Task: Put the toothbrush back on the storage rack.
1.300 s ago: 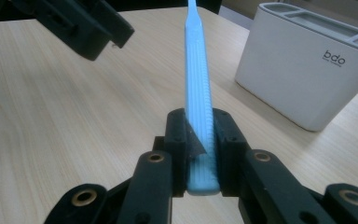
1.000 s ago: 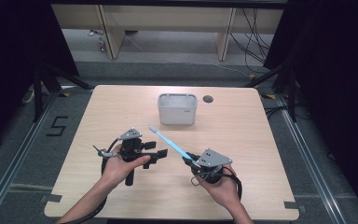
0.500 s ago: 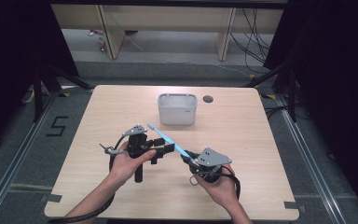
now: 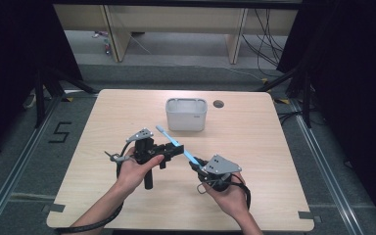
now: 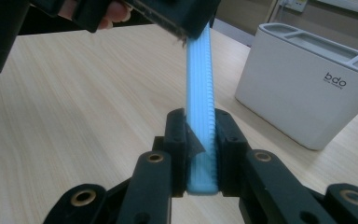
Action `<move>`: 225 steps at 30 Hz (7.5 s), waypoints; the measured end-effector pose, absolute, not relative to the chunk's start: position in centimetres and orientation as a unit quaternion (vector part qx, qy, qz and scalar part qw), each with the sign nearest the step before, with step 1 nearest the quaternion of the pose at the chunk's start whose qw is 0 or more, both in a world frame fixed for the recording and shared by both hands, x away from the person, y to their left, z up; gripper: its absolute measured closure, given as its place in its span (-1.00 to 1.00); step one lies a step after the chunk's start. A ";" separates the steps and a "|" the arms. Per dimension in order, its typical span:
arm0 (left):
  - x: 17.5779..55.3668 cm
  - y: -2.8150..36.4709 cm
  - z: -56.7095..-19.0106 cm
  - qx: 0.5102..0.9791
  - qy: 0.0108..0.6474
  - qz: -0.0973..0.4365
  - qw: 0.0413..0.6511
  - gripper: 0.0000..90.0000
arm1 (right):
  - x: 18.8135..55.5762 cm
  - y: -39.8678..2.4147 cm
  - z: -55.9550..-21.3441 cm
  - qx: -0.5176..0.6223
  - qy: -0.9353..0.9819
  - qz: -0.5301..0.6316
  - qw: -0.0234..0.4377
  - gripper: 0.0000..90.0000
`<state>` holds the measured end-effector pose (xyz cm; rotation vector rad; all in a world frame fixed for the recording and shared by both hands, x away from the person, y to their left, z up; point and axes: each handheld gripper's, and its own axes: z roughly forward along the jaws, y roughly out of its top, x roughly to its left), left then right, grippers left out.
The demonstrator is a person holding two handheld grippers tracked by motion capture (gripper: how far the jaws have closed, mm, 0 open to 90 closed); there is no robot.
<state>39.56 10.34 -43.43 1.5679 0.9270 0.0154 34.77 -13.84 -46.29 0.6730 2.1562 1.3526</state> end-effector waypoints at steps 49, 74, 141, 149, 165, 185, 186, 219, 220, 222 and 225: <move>38.5 11.9 -41.8 0.695 0.321 0.171 0.621 0.86 | 34.2 -16.7 -48.0 0.347 0.774 0.478 0.227 0.07; 40.8 12.8 -41.9 0.682 0.325 0.227 0.614 0.86 | 33.8 -18.9 -49.6 0.396 0.737 0.488 0.250 0.03; 47.3 13.6 -37.7 0.653 0.317 0.303 0.617 0.85 | 33.7 -19.5 -49.7 0.403 0.727 0.492 0.258 0.02; 48.0 13.6 -37.3 0.652 0.305 0.316 0.618 0.85 | 33.8 -19.5 -49.8 0.395 0.732 0.487 0.267 0.02; 49.1 13.0 -36.7 0.652 0.301 0.321 0.617 0.85 | 33.7 -19.4 -49.5 0.400 0.729 0.492 0.259 0.02; 50.7 12.3 -36.6 0.654 0.306 0.324 0.611 0.86 | 34.0 -19.8 -49.3 0.388 0.729 0.492 0.276 0.02; 50.7 12.3 -36.6 0.654 0.306 0.324 0.611 0.86 | 34.0 -19.8 -49.3 0.388 0.729 0.492 0.276 0.02; 53.1 11.6 -39.2 0.673 0.331 0.313 0.583 0.86 | 34.0 -19.8 -49.5 0.390 0.728 0.498 0.265 0.02; 53.1 11.5 -39.2 0.671 0.333 0.311 0.584 0.86 | 33.7 -19.6 -49.4 0.403 0.724 0.493 0.266 0.02; 53.1 11.5 -39.2 0.671 0.333 0.312 0.584 0.85 | 33.7 -19.7 -49.3 0.401 0.727 0.490 0.264 0.02; 53.2 11.5 -39.2 0.670 0.335 0.311 0.585 0.86 | 33.9 -19.9 -49.4 0.389 0.730 0.490 0.277 0.02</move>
